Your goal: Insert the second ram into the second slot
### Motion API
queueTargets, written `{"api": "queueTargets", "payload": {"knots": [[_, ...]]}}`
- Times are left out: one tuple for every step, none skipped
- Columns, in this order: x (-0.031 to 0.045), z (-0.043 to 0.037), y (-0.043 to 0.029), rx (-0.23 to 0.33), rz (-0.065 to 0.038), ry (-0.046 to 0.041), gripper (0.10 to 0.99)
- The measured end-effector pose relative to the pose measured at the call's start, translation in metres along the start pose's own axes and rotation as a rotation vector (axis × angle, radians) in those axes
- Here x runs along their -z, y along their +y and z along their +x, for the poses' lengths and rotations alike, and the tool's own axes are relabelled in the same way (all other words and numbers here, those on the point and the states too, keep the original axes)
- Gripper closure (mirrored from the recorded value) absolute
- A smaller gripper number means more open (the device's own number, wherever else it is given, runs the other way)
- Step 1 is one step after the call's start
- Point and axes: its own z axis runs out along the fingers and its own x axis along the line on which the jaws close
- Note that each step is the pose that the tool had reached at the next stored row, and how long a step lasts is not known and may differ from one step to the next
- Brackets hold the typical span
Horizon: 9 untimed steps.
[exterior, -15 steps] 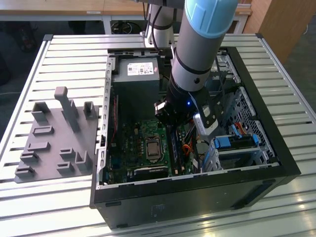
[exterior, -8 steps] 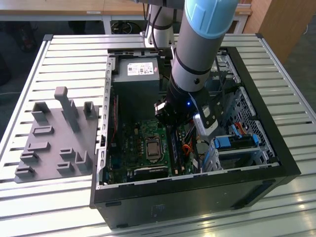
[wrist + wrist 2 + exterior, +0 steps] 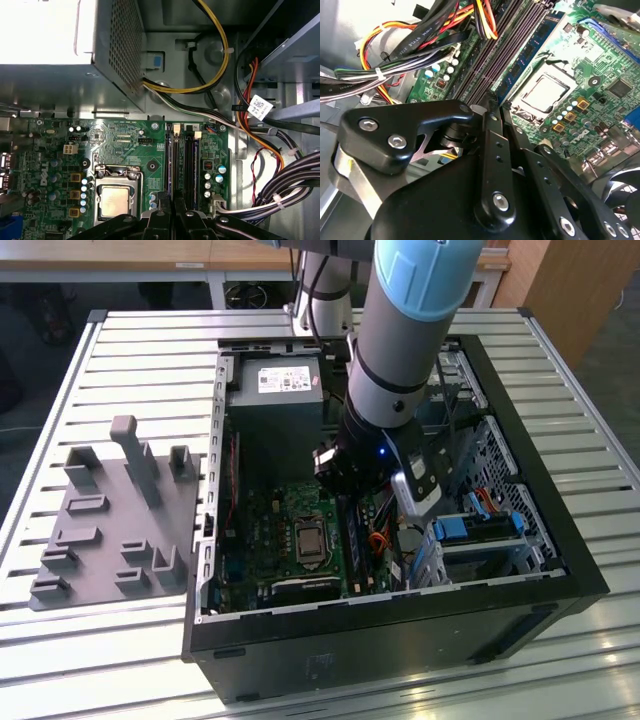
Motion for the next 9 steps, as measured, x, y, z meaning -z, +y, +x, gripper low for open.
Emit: {"api": "queueTargets", "payload": {"knots": [[-0.0003,-0.0003,-0.0001,-0.001,0.0,-0.0002,0.949],[-0.0006,-0.0004,-0.0001,-0.002,0.0,-0.0002,0.949],[-0.0009,-0.0006,-0.0002,-0.003,0.0,-0.0003,0.949],[-0.0013,-0.0009,-0.0003,-0.004,0.0,-0.0004,0.949],[-0.0016,-0.0011,-0.0005,-0.005,0.0,-0.0005,0.949],[-0.0018,-0.0012,-0.0008,-0.006,0.0,-0.0007,0.949],[-0.0019,-0.0013,-0.0009,-0.007,0.0,-0.0007,0.949],[-0.0019,-0.0014,-0.001,-0.007,0.001,-0.0008,0.949],[-0.002,-0.0014,-0.0012,-0.008,0.002,-0.0008,0.949]]}}
